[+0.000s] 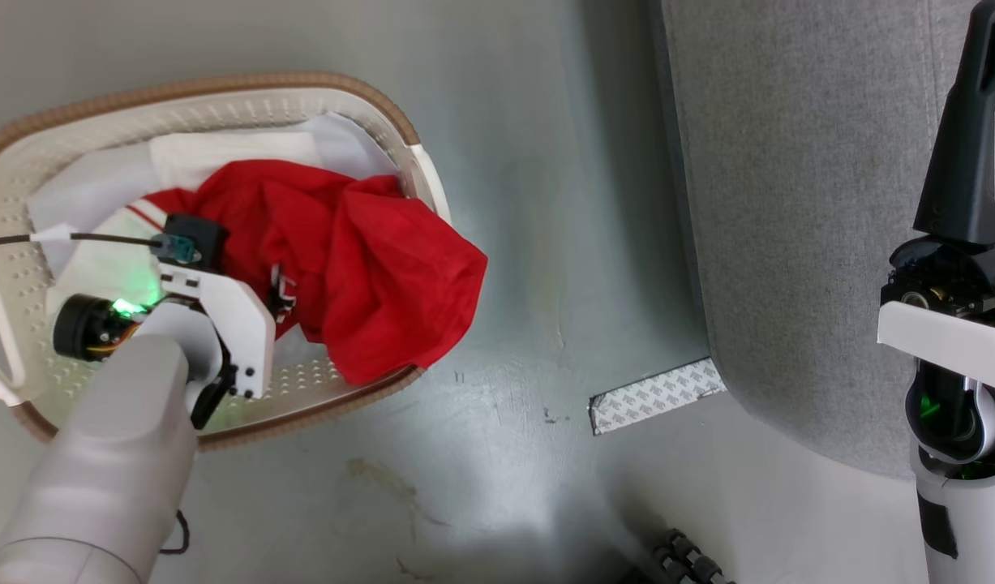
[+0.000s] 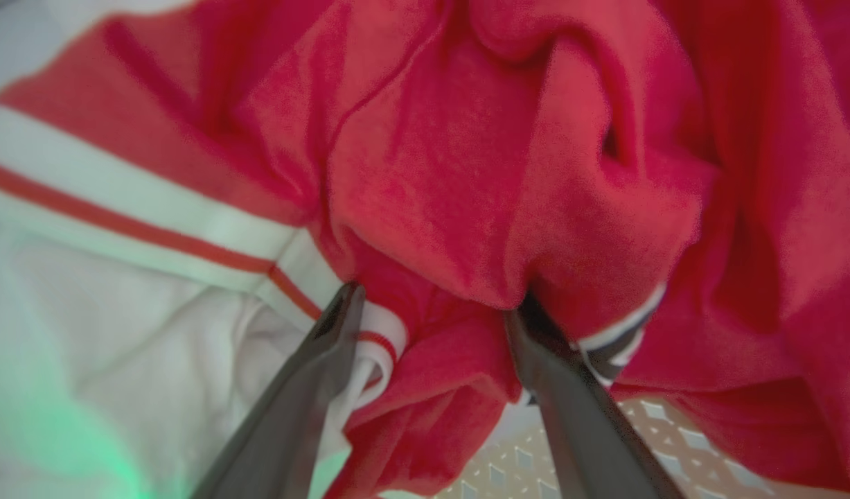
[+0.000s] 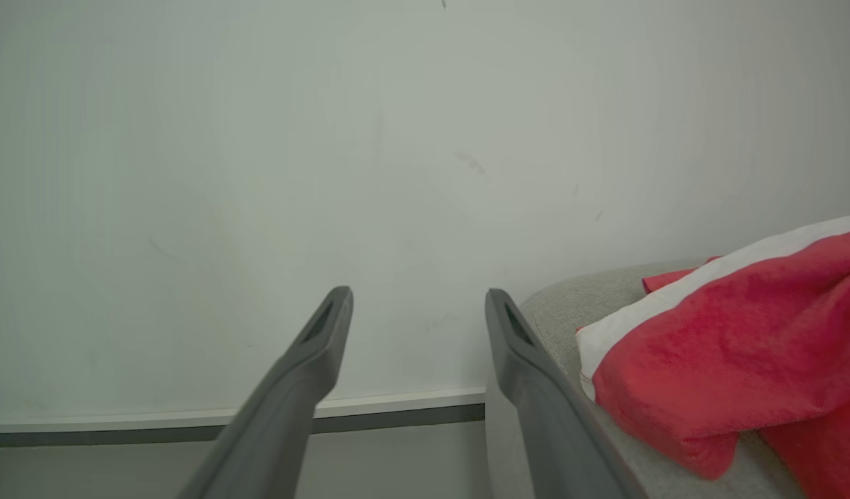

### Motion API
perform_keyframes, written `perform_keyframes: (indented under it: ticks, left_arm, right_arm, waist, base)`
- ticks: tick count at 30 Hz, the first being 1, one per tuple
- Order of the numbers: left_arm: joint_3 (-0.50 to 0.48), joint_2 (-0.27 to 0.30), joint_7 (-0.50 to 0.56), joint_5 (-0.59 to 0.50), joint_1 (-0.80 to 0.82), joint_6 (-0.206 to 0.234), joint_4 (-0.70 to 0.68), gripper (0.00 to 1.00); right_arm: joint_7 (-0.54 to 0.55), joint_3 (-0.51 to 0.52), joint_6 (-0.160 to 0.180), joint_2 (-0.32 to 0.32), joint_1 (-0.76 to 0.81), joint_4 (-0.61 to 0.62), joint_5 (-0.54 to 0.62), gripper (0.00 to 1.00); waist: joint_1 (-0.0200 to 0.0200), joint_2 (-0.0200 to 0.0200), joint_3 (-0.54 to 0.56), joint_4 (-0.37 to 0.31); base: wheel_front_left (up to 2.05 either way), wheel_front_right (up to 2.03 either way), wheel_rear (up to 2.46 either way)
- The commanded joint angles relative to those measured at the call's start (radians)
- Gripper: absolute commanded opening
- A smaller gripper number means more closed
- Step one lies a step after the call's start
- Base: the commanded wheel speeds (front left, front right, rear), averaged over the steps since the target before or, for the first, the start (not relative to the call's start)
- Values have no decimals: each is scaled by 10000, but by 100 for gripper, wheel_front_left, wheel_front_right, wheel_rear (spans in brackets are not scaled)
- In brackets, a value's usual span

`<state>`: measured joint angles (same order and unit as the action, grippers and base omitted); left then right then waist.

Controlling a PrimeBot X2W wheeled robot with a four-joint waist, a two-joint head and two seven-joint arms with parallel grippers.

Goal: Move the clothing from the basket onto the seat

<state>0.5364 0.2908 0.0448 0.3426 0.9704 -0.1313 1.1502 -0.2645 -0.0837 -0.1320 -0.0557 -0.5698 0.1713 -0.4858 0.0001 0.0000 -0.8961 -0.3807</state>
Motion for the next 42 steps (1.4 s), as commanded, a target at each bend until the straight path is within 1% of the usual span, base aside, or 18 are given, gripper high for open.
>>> perform_keyframes:
  ticks: [1,4,5,6,7,8,12,17,20,25,31,42]
  left_arm:
    - [152,89,162,212,113,18,109,100]
    - [487,94,670,392,88,18,349,100]
    - [608,84,860,500,80,18,366,83]
    - [733,92,994,584,88,18,349,57]
    - [848,106,1082,706,100,18,305,37]
    - [944,131,1099,839,113,16,244,0]
    - [1098,317,505,1107,288,17,68,0]
    - [1329,171,54,1341,214,17,84,0]
    - [1483,-5,-225,1586,28,17,117,0]
    - [1740,-299,-632,2096,-413,17,158,0]
    - [2134,-609,-1278,2613,-1035,17,61,0]
    - [3003,-981,-2306,3493,-1863,17,-428,0]
  right_arm:
    - [5,-2,24,63,-85,46,-46,100]
    - [5,-18,24,63,-105,46,-131,100]
    - [5,-28,24,65,-111,48,-174,100]
    - [5,-33,26,66,-116,45,-207,100]
    - [5,-39,26,65,-116,34,-213,100]
    - [3,-39,26,64,-119,17,-211,100]
    - [5,-74,26,66,-161,-120,-142,100]
    - [3,-169,26,64,-212,-319,-131,100]
    - [3,-187,26,62,-136,-546,-32,100]
    - [3,-132,24,42,62,-850,247,100]
    - [3,121,24,-303,375,-1124,404,100]
    - [5,62,24,-717,1094,-1630,357,100]
  waist:
    - [-1,0,-119,-63]
    - [-1,0,-199,-94]
    - [-1,0,-220,-100]
    - [-1,0,-236,-102]
    - [-1,0,-250,-98]
    - [-1,0,-259,-91]
    - [-1,0,-241,-20]
    - [-1,0,11,102]
    - [-1,0,393,257]
    - [-1,0,1333,520]
    - [-1,0,2660,882]
    - [-1,0,4898,1707]
  base:
    - [0,0,0]
    - [0,0,0]
    - [0,0,0]
    - [0,0,0]
    - [0,0,0]
    - [0,0,0]
    - [0,0,0]
    - [0,0,0]
    - [0,0,0]
    - [0,0,0]
    - [0,0,0]
    - [0,0,0]
